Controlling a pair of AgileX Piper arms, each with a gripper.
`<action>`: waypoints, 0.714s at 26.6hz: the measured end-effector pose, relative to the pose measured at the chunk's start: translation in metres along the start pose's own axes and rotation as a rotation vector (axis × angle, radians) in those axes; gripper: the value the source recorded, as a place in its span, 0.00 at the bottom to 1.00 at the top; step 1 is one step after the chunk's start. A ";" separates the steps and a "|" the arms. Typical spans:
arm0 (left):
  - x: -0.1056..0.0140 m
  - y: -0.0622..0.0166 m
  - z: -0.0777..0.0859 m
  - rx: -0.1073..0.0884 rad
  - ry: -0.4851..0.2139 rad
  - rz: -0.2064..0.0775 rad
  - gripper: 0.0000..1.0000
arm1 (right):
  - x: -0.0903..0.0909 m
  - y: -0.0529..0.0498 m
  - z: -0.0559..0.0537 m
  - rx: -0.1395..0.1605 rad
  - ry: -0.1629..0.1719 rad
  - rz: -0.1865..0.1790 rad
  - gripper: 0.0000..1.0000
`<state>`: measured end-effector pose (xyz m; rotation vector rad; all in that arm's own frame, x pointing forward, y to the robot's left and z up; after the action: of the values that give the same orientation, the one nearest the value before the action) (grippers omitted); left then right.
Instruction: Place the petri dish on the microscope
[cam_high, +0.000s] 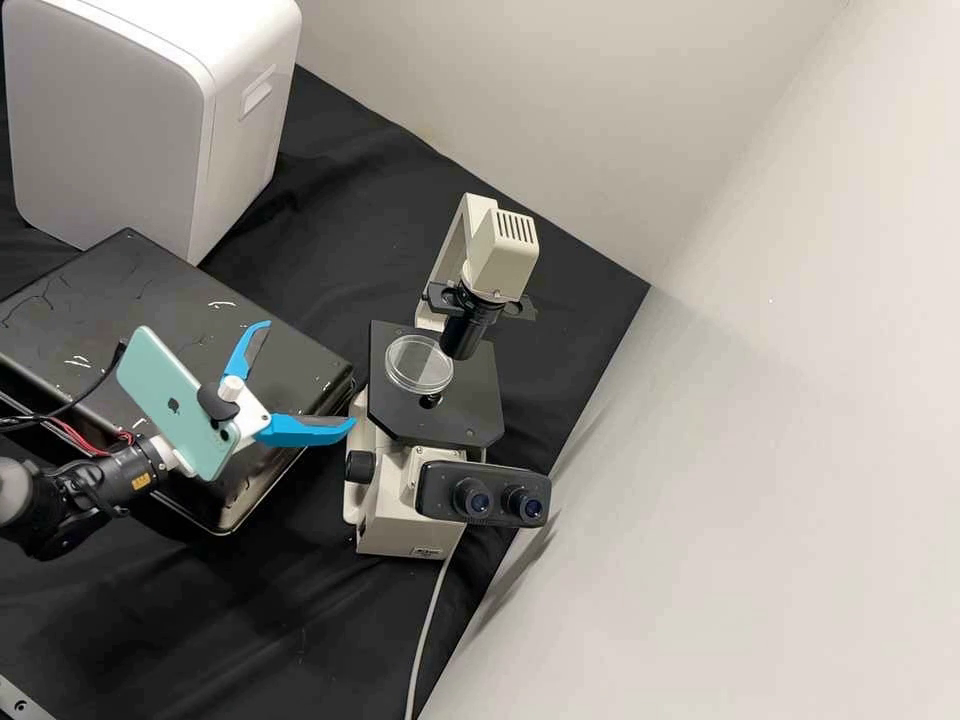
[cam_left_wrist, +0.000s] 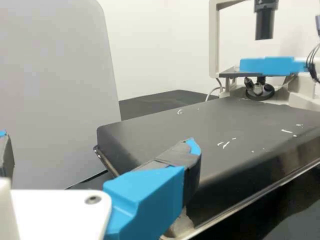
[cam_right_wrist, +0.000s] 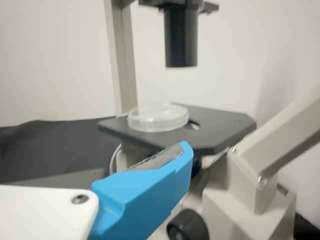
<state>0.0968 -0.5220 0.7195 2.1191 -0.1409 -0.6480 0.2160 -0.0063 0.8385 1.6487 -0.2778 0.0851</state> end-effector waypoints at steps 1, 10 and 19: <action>0.000 0.0001 0.000 0.002 -0.002 0.000 1.00 | -0.003 -0.003 0.000 0.009 -0.008 -0.008 1.00; -0.004 0.0060 0.000 -0.005 -0.014 0.023 1.00 | -0.020 -0.021 0.003 0.089 -0.050 -0.072 1.00; -0.008 0.0163 -0.002 -0.063 -0.025 0.071 1.00 | -0.021 -0.021 0.003 0.095 -0.051 -0.074 1.00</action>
<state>0.0929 -0.5273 0.7368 2.0364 -0.2059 -0.6291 0.2004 -0.0048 0.8129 1.7558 -0.2544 0.0008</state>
